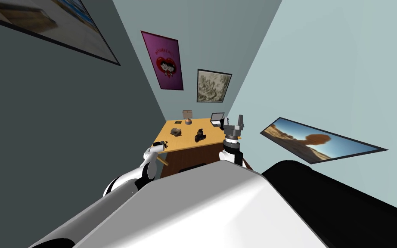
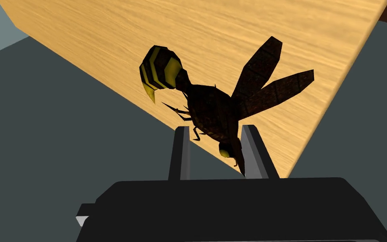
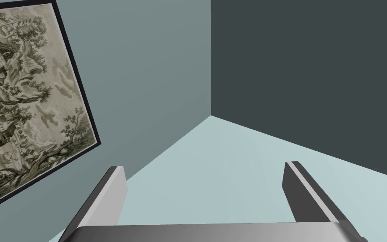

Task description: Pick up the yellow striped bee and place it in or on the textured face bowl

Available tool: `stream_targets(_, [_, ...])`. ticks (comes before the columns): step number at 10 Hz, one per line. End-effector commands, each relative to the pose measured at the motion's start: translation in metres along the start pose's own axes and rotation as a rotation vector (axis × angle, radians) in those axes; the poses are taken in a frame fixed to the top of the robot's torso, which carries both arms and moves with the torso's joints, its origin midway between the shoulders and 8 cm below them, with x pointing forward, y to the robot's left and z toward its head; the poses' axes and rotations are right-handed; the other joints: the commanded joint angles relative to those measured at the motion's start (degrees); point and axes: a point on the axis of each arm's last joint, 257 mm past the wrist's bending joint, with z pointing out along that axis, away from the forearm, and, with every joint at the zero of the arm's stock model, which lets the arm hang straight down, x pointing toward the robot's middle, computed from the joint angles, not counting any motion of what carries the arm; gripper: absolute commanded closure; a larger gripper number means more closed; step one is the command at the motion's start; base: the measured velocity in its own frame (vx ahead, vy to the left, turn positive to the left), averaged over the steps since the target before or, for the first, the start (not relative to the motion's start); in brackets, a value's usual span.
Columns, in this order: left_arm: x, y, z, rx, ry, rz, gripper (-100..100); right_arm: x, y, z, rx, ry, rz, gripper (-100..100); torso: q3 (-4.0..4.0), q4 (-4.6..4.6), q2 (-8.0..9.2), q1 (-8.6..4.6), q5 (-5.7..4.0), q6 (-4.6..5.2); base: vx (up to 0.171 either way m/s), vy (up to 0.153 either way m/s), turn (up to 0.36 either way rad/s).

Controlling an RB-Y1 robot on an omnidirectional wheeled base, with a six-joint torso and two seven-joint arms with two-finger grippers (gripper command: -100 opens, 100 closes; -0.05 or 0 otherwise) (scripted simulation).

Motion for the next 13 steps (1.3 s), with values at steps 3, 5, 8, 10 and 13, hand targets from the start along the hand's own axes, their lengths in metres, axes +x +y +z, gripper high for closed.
stream_targets(3, [-0.008,-0.012,0.001,0.058,-0.020,0.091,100,0.000,0.000,0.000,0.000,0.000,0.000,0,-0.03,-0.03,-0.03,0.05,0.00,-0.02,-0.003,-0.021,-0.010])
stream_targets(5, [-0.012,-0.019,0.001,0.091,-0.034,0.138,100,0.000,0.000,0.000,0.000,0.000,0.000,0,-0.03,-0.03,-0.04,0.00,-0.01,-0.02,0.003,-0.031,-0.010])
stream_targets(8, [-0.015,-0.026,0.000,0.124,-0.051,0.213,100,0.000,0.000,0.000,0.000,0.000,0.000,0,-0.06,-0.02,-0.10,-0.05,-0.02,-0.01,0.011,-0.034,-0.009])
stream_targets(10, [-0.018,-0.032,-0.001,0.156,-0.067,0.254,100,0.000,0.000,0.000,0.000,0.000,0.000,0,-0.05,-0.04,-0.07,0.04,0.00,-0.04,0.007,-0.018,-0.008])
stream_targets(13, [-0.020,-0.038,-0.003,0.186,-0.087,0.323,100,0.000,0.000,0.000,0.000,0.000,0.000,0,-0.07,-0.03,-0.11,-0.04,-0.01,-0.04,0.015,-0.034,-0.005])
